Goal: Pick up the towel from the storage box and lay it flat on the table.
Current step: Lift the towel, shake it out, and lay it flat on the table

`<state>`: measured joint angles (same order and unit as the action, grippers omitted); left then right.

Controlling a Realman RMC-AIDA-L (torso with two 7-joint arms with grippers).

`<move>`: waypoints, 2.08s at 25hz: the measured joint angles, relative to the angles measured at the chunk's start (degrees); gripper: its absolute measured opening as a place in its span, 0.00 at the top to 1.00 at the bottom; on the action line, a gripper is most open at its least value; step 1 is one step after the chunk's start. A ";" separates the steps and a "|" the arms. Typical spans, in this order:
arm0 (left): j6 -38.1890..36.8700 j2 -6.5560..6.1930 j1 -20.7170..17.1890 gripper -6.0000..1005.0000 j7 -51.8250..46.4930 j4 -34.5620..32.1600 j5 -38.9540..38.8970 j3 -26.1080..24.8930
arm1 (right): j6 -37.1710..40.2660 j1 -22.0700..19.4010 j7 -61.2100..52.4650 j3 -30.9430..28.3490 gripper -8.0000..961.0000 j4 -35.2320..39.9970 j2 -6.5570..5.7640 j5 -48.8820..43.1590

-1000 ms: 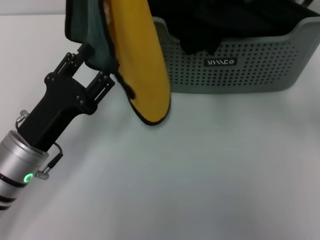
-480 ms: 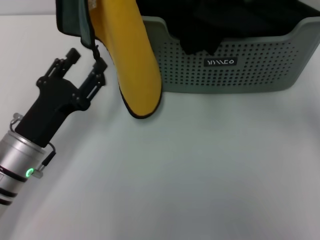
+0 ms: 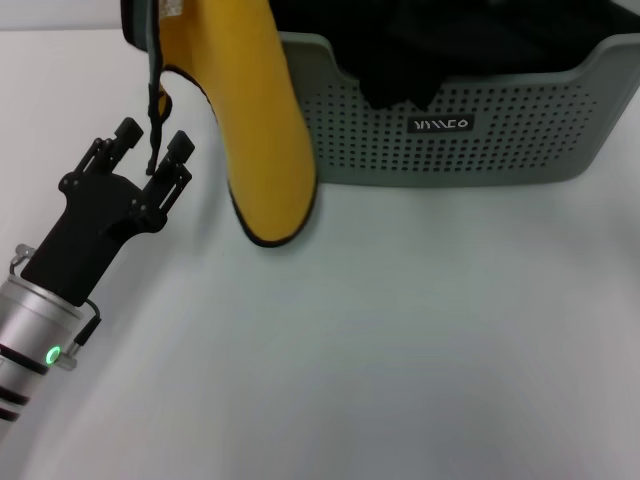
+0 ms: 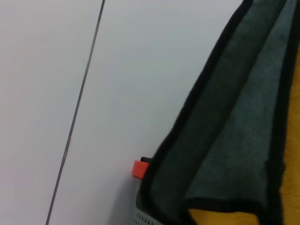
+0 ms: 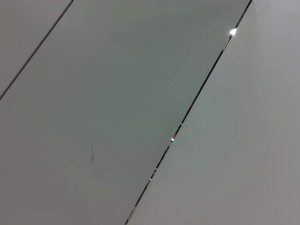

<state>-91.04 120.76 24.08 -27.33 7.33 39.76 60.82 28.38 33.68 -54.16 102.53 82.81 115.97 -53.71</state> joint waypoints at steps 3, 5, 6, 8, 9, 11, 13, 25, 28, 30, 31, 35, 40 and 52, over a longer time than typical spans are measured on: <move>-0.38 0.00 -0.14 0.32 -0.04 0.22 0.10 0.00 | 0.00 -0.59 -0.01 -0.09 0.98 0.34 -0.04 -0.02; -0.87 0.00 -0.45 0.37 -0.04 0.06 0.27 0.13 | 0.00 -1.05 -0.02 -0.20 0.98 0.66 -0.04 -0.06; -1.17 0.00 -0.66 0.42 -0.04 -0.05 0.34 0.23 | -0.07 -1.20 -0.02 -0.29 0.98 0.76 -0.04 -0.06; -2.19 0.00 -1.17 0.52 -0.04 -0.08 0.93 0.43 | -0.35 -1.24 -0.03 -0.55 0.98 0.78 -0.04 -0.07; -2.19 0.00 -1.17 0.53 -0.04 -0.08 0.93 0.43 | -0.46 -1.27 -0.04 -0.67 0.98 0.78 -0.03 -0.08; -3.16 -0.01 -1.53 0.56 -0.01 -0.25 2.65 0.49 | -0.49 -1.27 -0.04 -0.76 0.98 0.78 -0.01 -0.08; -3.84 0.00 -1.74 0.57 0.17 -0.60 5.37 0.52 | -0.53 -1.26 -0.06 -0.90 0.98 0.71 0.02 -0.02; -5.98 0.00 -1.04 0.56 0.48 -1.13 13.36 -0.37 | -1.32 -0.36 -0.07 -0.83 0.97 0.09 0.14 0.34; -6.31 0.00 -1.34 0.56 0.37 -1.11 13.21 -2.49 | -1.32 -0.28 -0.06 -0.77 0.97 0.07 0.14 0.35; -6.45 0.00 -1.44 0.56 0.17 -1.06 13.20 -3.61 | -1.32 -0.27 -0.05 -0.76 0.97 0.04 0.14 0.35; -6.52 0.00 -1.43 0.56 0.13 -1.04 13.23 -3.71 | -1.32 -0.27 -0.05 -0.76 0.97 0.02 0.14 0.35; -6.61 0.00 -1.25 0.56 0.06 -0.79 13.29 -3.74 | -1.32 -0.22 -0.04 -0.75 0.97 -0.03 0.14 0.35; -6.18 0.00 -1.04 0.57 0.01 -0.35 13.04 -3.75 | -1.31 -0.18 -0.01 -0.91 0.97 0.05 0.13 0.36; -6.87 0.00 -1.58 0.60 0.28 -0.30 12.47 -3.75 | -1.31 -0.10 0.02 -0.94 0.97 0.00 0.21 0.37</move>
<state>-97.91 120.76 22.50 -27.05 7.03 52.23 57.07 27.07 33.58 -54.14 101.59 82.81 116.17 -53.34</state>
